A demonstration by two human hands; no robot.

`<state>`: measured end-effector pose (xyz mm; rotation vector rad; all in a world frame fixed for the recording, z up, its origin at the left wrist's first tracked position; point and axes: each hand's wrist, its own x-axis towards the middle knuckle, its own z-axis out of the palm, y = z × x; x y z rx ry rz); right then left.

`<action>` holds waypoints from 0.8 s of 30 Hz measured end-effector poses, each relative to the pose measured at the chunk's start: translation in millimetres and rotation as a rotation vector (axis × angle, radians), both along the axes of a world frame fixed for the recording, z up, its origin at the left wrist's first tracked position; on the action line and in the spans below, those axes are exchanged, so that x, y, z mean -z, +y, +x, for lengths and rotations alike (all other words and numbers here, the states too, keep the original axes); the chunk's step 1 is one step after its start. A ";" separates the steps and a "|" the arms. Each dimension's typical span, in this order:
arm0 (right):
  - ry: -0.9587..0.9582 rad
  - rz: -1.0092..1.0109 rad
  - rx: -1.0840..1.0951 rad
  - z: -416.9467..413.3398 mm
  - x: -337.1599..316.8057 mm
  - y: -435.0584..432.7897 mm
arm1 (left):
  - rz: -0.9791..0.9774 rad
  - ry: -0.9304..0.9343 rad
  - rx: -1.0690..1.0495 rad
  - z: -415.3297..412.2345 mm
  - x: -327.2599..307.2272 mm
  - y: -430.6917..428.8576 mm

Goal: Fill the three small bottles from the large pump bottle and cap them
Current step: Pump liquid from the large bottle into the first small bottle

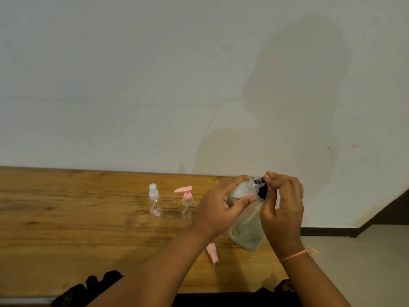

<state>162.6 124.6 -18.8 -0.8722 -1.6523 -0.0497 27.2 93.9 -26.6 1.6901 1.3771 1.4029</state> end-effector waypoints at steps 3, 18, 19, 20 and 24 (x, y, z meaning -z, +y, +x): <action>0.029 -0.006 0.010 -2.5 -0.9 -1.0 | 0.004 -0.008 -0.011 -0.9 -0.9 -2.1; 0.010 -0.019 -0.003 1.3 -0.4 2.5 | 0.030 0.026 -0.009 2.2 -2.5 3.5; 0.008 -0.024 -0.005 1.6 0.4 2.0 | 0.028 0.026 -0.010 2.5 -2.0 2.5; 0.009 -0.029 -0.005 1.4 1.0 0.8 | 0.030 0.028 -0.008 2.5 -2.2 1.2; 0.044 -0.034 -0.023 -0.4 -3.7 -5.0 | 0.037 0.025 -0.005 1.6 -6.0 -1.1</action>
